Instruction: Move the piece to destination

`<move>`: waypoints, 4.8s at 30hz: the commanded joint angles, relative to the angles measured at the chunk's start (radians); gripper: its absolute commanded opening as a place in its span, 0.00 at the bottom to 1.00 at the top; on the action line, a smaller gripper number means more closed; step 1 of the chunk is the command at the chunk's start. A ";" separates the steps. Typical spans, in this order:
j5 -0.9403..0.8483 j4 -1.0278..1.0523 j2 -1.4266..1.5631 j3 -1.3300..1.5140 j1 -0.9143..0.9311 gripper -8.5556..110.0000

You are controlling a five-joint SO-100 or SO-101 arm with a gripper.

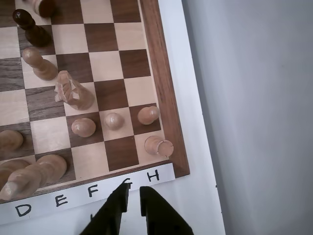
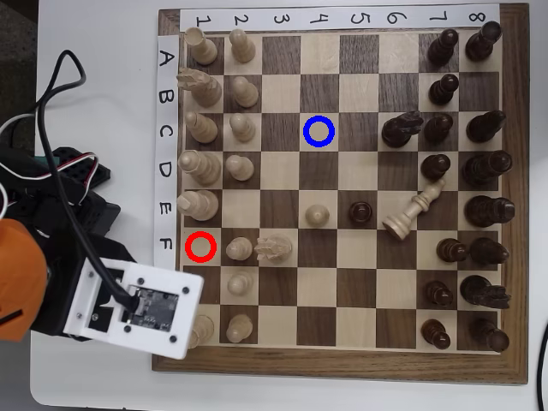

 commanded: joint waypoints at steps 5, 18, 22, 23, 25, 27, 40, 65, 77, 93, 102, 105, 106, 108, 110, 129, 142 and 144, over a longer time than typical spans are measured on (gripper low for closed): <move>-0.031 0.002 0.000 -0.064 0.021 0.10; -0.127 0.002 0.021 -0.081 0.130 0.08; -0.144 0.000 0.026 -0.087 0.149 0.08; -0.147 0.000 0.026 -0.091 0.152 0.08; -0.150 0.000 0.023 -0.101 0.156 0.07; -0.155 0.000 0.020 -0.107 0.163 0.07; -0.238 0.000 -0.008 -0.163 0.253 0.07; -0.255 -0.031 0.008 -0.169 0.275 0.07; -0.281 -0.051 0.009 -0.167 0.314 0.07; -0.448 -0.117 0.049 -0.066 0.529 0.07; -0.696 -0.184 0.163 0.137 0.729 0.07; -0.769 -0.218 0.215 0.224 0.775 0.07; -0.802 -0.232 0.239 0.261 0.792 0.07; -0.853 -0.261 0.279 0.328 0.821 0.07; -0.907 -0.291 0.328 0.402 0.851 0.07; -1.152 -0.495 0.792 1.071 1.009 0.07; -1.186 -0.571 1.006 1.391 0.996 0.07; -1.187 -0.584 1.006 1.422 0.988 0.07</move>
